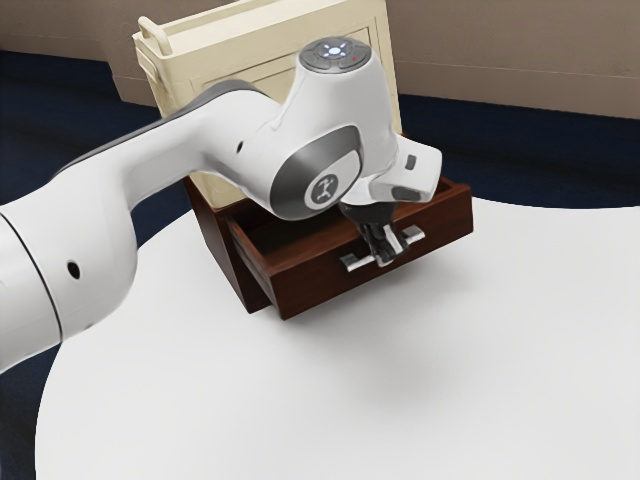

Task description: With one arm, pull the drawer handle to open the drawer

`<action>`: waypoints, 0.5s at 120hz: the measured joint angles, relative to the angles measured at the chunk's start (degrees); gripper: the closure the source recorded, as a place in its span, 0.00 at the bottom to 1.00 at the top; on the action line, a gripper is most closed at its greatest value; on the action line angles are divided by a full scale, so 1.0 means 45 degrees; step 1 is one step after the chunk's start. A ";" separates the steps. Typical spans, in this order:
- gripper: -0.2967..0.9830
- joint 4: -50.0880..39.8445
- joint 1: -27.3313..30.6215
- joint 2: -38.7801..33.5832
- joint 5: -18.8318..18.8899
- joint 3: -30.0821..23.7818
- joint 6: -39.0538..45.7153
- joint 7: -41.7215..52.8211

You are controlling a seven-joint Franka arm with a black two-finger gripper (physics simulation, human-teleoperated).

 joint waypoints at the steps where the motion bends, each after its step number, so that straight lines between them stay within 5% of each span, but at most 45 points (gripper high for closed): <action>1: 0.77 0.0000 -0.0001 0.0000 -0.0003 0.0000 -0.0002 0.0001; 60: 0.61 0.1135 0.0051 -0.0842 -0.0326 -0.0062 -0.1053 0.0017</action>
